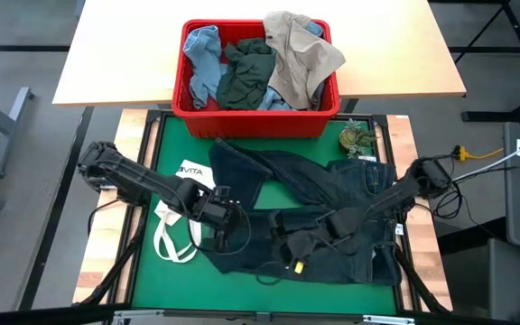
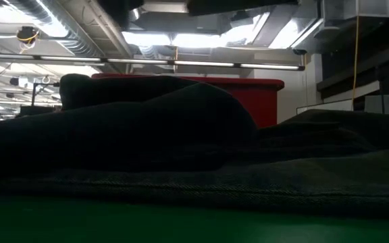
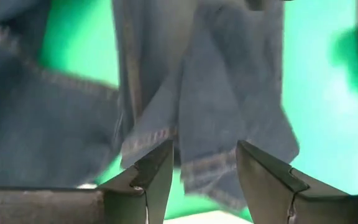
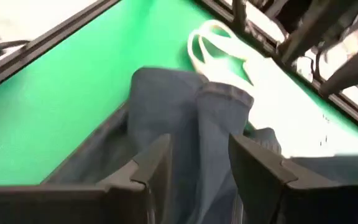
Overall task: Fold laundry
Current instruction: Fold the dark blue pants
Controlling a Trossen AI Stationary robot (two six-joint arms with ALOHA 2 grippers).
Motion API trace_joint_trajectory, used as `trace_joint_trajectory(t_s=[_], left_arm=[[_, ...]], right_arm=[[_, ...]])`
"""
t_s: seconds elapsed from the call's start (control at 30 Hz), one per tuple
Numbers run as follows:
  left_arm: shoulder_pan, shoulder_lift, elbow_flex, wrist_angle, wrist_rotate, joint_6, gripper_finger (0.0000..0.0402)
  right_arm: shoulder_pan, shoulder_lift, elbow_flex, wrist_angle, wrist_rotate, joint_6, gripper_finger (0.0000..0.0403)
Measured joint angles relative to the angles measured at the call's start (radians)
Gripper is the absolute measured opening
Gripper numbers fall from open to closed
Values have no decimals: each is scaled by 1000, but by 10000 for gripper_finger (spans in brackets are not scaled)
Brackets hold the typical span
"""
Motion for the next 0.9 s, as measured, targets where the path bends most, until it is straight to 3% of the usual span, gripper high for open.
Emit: trace_joint_trajectory(t_s=[0.37, 0.9], left_arm=[[-30, -12, 0, -51, -71, -63, 168], [-30, -12, 0, -51, -90, -63, 168]], right_arm=[[-29, 160, 0, 311, 7, -120, 160], [-35, 241, 0, 303, 174, -172, 160]])
